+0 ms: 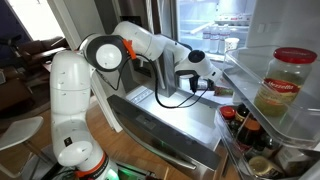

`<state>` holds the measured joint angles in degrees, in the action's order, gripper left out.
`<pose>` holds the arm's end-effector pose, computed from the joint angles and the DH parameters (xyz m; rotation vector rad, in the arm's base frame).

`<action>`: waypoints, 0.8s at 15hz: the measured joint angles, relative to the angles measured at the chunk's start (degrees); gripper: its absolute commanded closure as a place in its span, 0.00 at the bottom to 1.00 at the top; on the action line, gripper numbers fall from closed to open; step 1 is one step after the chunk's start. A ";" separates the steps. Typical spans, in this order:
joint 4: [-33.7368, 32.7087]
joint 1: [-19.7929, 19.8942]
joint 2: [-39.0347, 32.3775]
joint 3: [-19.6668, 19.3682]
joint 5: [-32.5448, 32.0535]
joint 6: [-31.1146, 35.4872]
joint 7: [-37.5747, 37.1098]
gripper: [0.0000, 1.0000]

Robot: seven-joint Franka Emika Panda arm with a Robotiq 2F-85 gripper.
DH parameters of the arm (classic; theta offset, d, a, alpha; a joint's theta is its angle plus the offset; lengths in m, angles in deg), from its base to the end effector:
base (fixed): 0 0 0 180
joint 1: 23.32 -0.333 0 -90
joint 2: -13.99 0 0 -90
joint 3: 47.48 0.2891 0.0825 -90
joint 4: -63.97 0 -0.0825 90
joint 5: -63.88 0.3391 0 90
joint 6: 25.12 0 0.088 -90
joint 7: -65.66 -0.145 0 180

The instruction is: Move the two food packs to the upper fridge

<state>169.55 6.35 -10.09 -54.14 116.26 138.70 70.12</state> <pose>0.5072 -0.4085 0.3299 -2.1491 1.7050 -0.9761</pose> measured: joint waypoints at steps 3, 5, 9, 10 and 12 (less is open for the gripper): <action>5.55 0.03 4.27 -2.52 -4.25 -4.46 0.00 0.00; 9.08 -0.51 7.81 -5.09 -8.34 -8.98 -0.04 0.00; 14.99 -1.95 15.48 -10.97 -22.43 -18.11 -3.61 0.00; 16.27 -2.22 17.45 -12.08 -26.53 -19.69 -5.18 0.00; 18.84 -2.64 21.72 -13.78 -34.99 -22.60 -8.69 0.00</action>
<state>188.39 3.70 11.63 -67.92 81.27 116.10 61.43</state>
